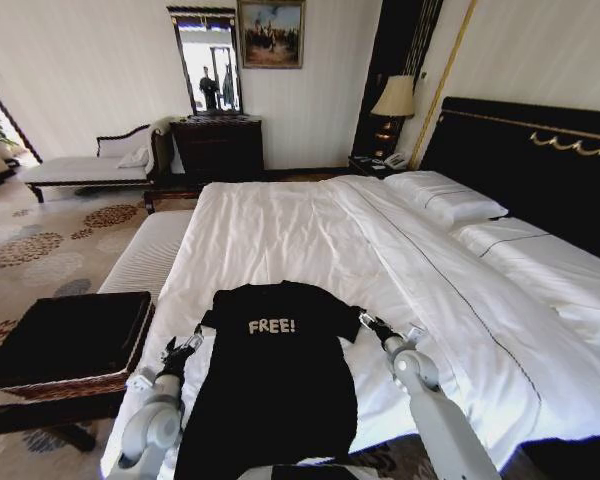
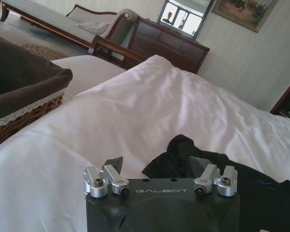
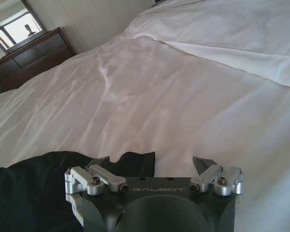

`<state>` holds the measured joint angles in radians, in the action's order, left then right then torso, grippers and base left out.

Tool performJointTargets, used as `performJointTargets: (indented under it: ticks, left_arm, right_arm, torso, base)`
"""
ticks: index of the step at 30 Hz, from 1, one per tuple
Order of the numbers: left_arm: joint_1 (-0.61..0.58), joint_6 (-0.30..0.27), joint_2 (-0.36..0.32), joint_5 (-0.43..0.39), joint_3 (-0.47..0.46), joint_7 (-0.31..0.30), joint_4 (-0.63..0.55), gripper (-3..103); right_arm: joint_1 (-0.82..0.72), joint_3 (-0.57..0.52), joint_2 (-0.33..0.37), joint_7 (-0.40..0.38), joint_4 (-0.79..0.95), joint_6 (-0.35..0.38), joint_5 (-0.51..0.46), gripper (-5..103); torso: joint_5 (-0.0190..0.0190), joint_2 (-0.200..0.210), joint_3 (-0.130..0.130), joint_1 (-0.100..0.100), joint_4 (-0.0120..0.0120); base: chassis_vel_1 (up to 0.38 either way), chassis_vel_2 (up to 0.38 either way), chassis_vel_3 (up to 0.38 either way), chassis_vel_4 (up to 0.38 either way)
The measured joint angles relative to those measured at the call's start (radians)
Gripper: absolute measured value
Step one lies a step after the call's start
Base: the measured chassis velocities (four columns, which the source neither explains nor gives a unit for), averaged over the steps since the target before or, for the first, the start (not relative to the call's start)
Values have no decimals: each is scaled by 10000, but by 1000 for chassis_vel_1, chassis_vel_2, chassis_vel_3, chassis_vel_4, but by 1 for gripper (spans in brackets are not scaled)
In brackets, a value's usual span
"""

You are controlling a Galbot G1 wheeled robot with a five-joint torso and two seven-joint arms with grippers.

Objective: Fold the clothes on the bed and place them into the basket.

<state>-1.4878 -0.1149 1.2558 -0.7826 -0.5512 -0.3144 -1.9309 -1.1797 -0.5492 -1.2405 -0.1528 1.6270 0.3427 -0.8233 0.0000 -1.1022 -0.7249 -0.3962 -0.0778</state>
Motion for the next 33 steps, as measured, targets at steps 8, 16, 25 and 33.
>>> performJointTargets:
  ticks: [8,16,25,33]
  left_arm:
    - [722,50,85,65,118,159,1395,70]
    - [1397,61,150,58,337,293,2225,68]
    - [1878,121,155,74,603,574,2708,51]
    - [2360,233,408,427,659,620,3287,26]
  right_arm:
    - [-55,-252,210,-27,86,46,-169,100]
    - [-36,-304,225,-26,40,50,-222,100]
    - [-73,-287,225,-11,71,72,-226,100]
    - [-47,-232,226,89,66,80,-286,100]
  torso:
    - [1,0,0,0,0]
    - [1,0,0,0,0]
    - [0,0,1,0,-1]
    - [-1,0,1,0,-2]
  base:
    - [0,0,0,0]
    - [0,0,0,0]
    - [0,0,0,0]
    - [0,0,0,0]
